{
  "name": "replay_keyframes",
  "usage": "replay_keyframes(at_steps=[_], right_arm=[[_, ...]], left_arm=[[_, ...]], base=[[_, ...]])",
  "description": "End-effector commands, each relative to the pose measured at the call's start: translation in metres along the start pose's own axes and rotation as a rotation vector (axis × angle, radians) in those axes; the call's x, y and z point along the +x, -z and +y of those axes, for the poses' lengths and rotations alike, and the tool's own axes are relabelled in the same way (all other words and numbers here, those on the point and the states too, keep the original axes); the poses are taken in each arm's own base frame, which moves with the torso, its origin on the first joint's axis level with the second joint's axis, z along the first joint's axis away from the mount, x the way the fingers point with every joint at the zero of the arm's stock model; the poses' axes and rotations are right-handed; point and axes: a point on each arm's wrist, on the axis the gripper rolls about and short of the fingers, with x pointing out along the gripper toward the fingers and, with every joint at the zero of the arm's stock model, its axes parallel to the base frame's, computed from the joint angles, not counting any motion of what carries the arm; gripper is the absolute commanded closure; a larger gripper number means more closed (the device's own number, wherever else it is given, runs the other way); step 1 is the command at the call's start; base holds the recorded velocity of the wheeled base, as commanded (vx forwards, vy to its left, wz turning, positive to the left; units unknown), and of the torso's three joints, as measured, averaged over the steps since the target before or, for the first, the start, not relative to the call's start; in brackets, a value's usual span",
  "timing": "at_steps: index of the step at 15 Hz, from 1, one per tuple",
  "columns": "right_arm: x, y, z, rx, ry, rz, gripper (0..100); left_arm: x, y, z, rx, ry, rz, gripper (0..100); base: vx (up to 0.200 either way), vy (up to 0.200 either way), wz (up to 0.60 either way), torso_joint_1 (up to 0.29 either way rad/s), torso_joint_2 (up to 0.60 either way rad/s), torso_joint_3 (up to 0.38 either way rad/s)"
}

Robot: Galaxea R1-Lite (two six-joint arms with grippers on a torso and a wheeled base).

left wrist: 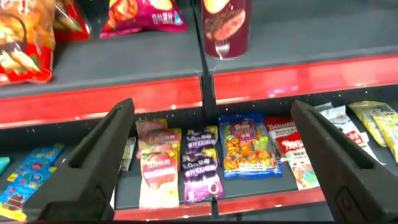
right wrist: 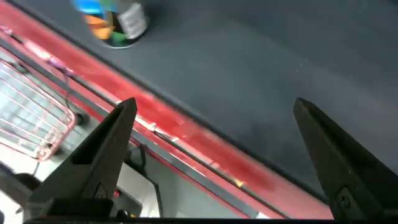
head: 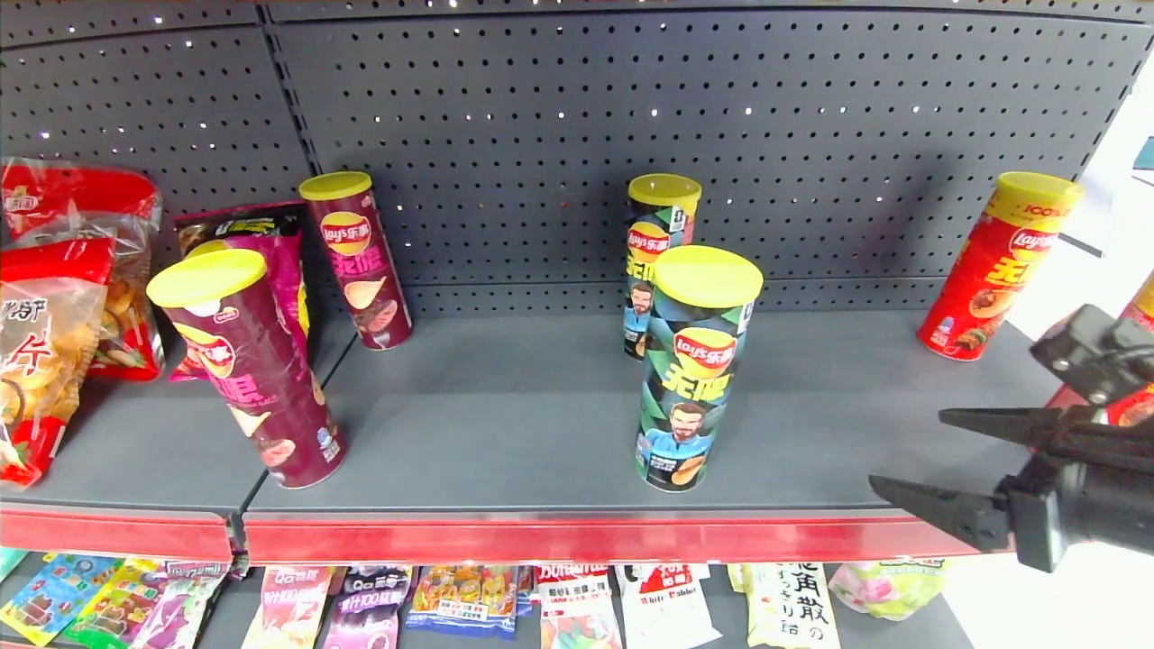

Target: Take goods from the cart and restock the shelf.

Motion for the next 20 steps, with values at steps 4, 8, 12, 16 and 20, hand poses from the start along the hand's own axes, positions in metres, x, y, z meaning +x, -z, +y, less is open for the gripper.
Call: replay_keyframes(at_steps=[4, 8, 12, 16, 20], right_arm=[[0.067, -0.011, -0.005, -0.004, 0.007, 0.13, 0], [0.083, -0.016, -0.003, -0.016, -0.006, 0.147, 0], [0.099, -0.027, 0.009, -0.05, -0.011, 0.145, 0], [0.107, -0.028, 0.021, -0.076, -0.044, 0.157, 0], [0.118, -0.03, 0.021, -0.077, -0.035, 0.154, 0]], left_arm=[[0.001, 0.001, 0.0, 0.005, -0.009, 0.008, 0], [0.0, 0.001, 0.0, 0.006, -0.014, 0.007, 0], [0.001, 0.001, 0.001, 0.005, -0.032, 0.01, 0], [0.001, 0.001, 0.001, 0.003, -0.034, 0.01, 0], [0.001, 0.001, 0.001, 0.003, -0.036, 0.011, 0]], base=[[0.0, 0.0, 0.0, 0.0, 0.0, 0.0], [0.0, 0.0, 0.0, 0.0, 0.0, 0.0], [0.0, 0.0, 0.0, 0.0, 0.0, 0.0], [0.0, 0.0, 0.0, 0.0, 0.0, 0.0], [0.0, 0.0, 0.0, 0.0, 0.0, 0.0]])
